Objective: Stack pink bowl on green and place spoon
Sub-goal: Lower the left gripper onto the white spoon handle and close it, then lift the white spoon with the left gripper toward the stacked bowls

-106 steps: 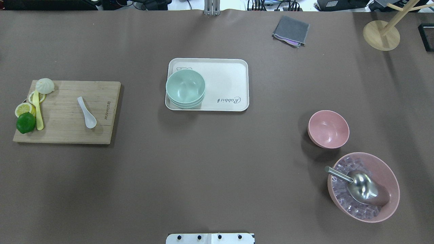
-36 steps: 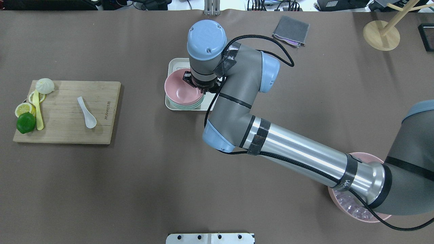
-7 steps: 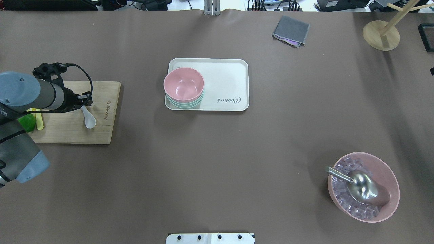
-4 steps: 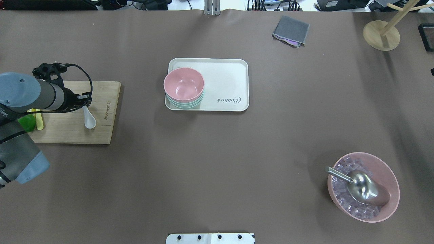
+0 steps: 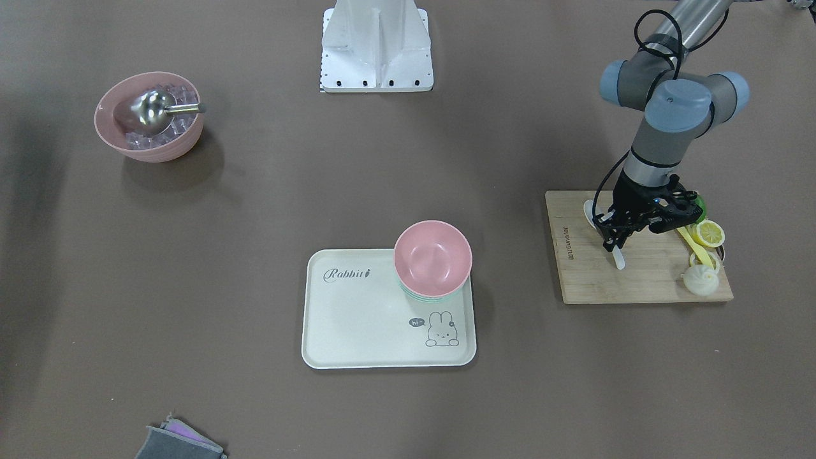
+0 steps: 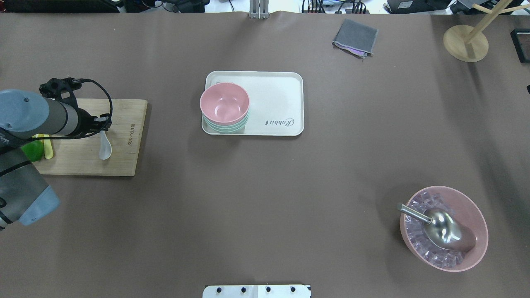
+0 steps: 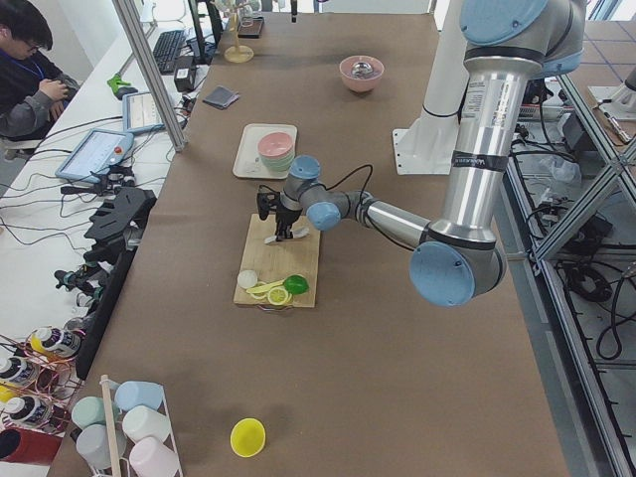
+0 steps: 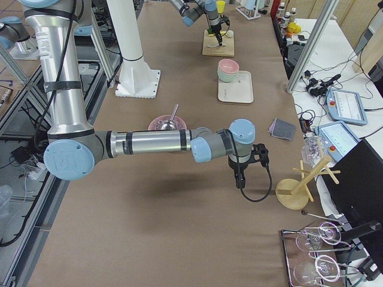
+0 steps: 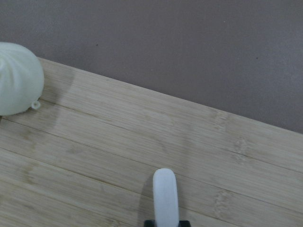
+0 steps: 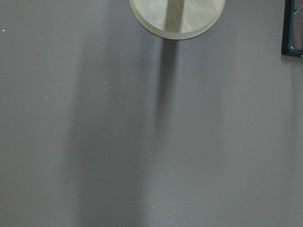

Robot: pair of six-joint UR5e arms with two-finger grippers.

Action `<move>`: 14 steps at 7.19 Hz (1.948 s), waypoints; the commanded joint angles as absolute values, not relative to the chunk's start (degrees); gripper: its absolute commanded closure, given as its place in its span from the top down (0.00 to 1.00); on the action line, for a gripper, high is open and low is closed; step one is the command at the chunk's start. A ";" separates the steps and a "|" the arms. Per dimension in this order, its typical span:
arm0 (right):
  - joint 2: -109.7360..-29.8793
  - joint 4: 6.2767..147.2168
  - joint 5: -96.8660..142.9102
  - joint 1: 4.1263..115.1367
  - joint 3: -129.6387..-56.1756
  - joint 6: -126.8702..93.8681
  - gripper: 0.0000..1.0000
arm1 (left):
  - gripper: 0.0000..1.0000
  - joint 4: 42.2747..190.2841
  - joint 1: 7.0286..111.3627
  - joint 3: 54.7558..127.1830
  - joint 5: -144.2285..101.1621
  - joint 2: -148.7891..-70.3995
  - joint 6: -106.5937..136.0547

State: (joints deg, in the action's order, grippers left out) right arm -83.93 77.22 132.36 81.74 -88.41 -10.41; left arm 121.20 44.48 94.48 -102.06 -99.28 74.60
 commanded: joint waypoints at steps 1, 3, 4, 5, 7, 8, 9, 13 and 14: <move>-84.02 77.26 132.36 81.74 -88.33 -10.37 1.00 | 0.13 121.20 44.47 94.92 -102.30 -99.66 74.36; -85.69 77.25 132.54 81.74 -88.33 -10.11 1.00 | 0.04 120.68 44.39 96.06 -102.83 -101.15 74.27; -87.17 77.52 132.28 81.74 -87.98 -9.06 1.00 | 0.03 117.54 44.38 96.06 -102.83 -104.21 74.01; -89.10 77.43 132.28 81.74 -87.54 -8.88 1.00 | 0.02 111.25 44.56 96.06 -102.83 -109.63 74.00; -92.62 77.17 130.01 84.09 -88.06 -8.79 1.00 | 0.00 100.07 45.26 96.15 -102.92 -120.71 74.00; -92.72 78.13 127.90 84.89 -88.07 -7.57 1.00 | 0.00 95.76 45.61 95.98 -102.83 -125.29 74.00; -92.29 81.70 127.88 85.51 -88.07 -4.43 1.00 | 0.00 92.41 45.53 95.19 -102.75 -129.25 74.35; -90.17 90.09 127.62 87.10 -88.33 6.33 1.00 | 0.00 92.90 42.56 81.66 -101.17 -141.58 79.44; -90.35 90.09 127.62 87.10 -88.33 6.42 1.00 | 0.00 92.99 38.97 81.22 -96.29 -141.42 81.19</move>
